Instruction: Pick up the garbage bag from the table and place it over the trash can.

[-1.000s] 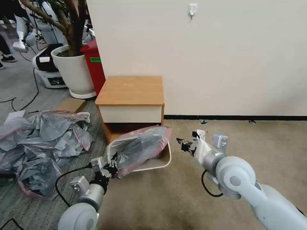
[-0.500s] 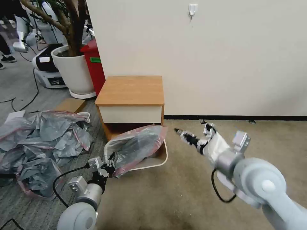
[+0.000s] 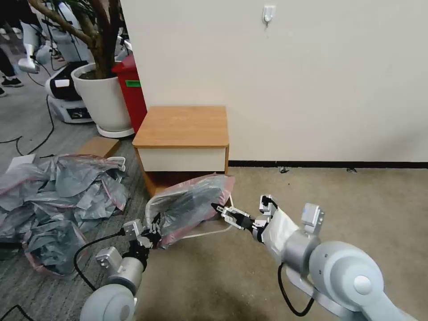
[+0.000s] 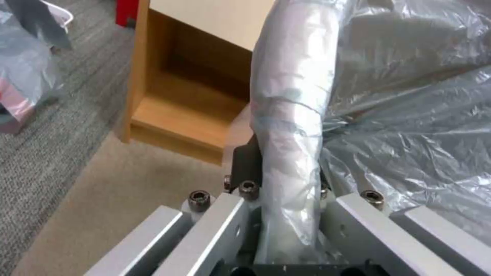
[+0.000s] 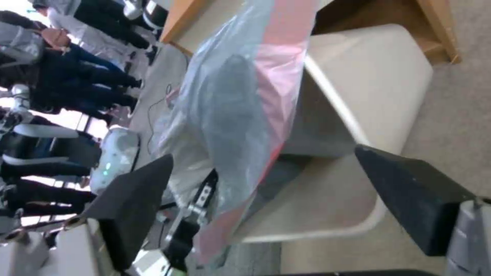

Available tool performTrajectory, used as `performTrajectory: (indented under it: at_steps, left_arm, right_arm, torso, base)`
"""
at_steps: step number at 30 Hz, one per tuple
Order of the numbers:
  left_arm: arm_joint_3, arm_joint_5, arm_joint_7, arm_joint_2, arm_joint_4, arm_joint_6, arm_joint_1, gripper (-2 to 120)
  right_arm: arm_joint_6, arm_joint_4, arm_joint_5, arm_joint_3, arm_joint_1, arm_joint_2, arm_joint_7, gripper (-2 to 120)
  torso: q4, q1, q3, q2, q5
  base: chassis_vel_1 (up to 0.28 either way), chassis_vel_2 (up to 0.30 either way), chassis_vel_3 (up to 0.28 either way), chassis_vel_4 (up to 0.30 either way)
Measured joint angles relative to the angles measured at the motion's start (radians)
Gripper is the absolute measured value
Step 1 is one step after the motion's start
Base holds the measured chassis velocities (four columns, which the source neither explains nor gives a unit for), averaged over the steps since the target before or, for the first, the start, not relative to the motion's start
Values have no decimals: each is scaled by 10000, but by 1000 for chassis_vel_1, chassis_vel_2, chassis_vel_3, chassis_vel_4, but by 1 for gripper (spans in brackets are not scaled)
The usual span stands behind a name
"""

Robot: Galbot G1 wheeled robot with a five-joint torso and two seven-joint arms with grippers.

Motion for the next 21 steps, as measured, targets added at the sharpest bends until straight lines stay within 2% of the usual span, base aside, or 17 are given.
performTrajectory:
  at_steps: [21]
  left_arm:
    - [196,288,50,-79,-102,-15,195,2]
  right_arm:
    - [193,-431,-484,-528,363,542,-2,84]
  torso:
    - [0,0,0,0,0]
  base:
    - [0,0,0,0]
